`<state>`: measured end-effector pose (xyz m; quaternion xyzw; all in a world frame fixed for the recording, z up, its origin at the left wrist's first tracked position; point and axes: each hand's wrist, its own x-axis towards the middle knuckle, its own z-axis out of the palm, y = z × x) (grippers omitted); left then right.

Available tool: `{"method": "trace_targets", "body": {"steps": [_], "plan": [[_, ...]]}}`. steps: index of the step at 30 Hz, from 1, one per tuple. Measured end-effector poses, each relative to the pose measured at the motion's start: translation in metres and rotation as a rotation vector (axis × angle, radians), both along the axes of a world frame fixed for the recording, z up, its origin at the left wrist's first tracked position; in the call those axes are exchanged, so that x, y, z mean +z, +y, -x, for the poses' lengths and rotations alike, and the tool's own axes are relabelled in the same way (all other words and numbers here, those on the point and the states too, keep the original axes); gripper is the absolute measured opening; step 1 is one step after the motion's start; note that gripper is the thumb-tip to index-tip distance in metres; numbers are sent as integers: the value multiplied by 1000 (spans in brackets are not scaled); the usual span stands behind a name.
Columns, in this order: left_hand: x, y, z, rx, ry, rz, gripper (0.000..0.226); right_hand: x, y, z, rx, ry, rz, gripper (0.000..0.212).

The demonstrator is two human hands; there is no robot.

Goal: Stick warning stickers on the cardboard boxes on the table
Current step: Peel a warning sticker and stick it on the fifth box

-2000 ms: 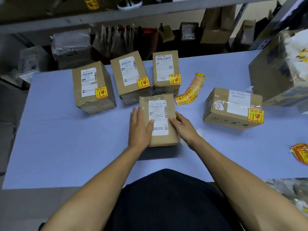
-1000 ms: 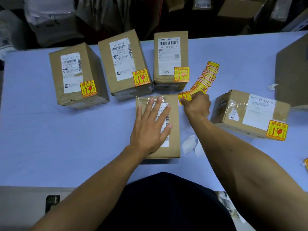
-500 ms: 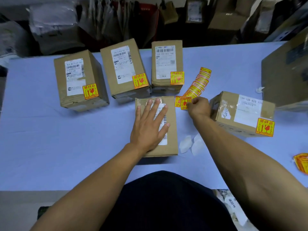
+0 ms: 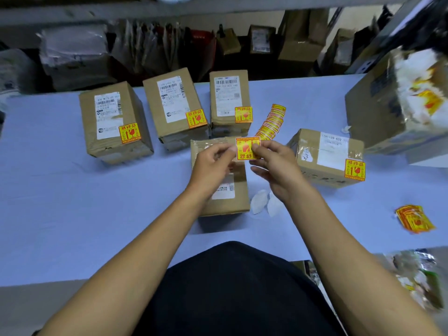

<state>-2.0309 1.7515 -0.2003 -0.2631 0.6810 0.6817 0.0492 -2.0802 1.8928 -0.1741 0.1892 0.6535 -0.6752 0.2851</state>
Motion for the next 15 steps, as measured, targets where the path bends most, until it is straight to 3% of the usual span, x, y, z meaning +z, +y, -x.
{"method": "trace_targets", "body": {"steps": [2,7,9,12,15], "plan": [[11,3,-6,24,11,-179,15,11,-2,-12,34,36,62,9],[26,3,-22,67,22,-262,9,20,-5,-34,125,226,-28,9],[31,-2,-25,141,-11,-332,11,18,0,-38,212,539,-279,20],[37,-16,-27,249,-116,-516,10,13,9,-41,508,1025,-574,39],[40,-28,-30,272,-255,-674,8,9,8,-41,620,1213,-657,32]]}}
